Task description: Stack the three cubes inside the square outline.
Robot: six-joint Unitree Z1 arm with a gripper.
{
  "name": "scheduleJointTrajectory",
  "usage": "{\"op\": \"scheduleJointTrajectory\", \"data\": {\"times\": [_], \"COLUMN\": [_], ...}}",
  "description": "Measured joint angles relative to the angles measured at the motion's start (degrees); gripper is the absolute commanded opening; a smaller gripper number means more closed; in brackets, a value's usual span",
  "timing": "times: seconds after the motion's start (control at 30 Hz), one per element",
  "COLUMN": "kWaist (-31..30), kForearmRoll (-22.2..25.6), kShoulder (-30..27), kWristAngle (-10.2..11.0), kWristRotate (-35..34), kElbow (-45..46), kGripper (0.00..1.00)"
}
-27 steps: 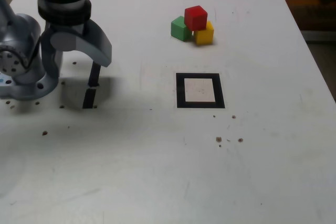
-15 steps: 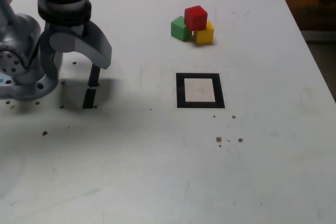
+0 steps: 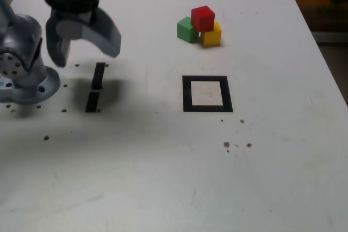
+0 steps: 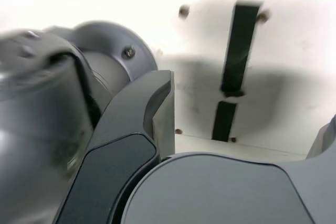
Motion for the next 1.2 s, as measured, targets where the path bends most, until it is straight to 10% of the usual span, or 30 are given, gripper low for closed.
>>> {"op": "scheduleJointTrajectory", "data": {"times": [0.63, 1.2], "kWaist": [10.03, 16.72], "kForearmRoll": [18.63, 18.37], "kShoulder": [20.48, 32.86], "kWristAngle": [2.47, 1.3], "kWristRotate": [6.95, 7.45], "kElbow": [-36.12, -62.71], "kGripper": [0.98, 0.98]}}
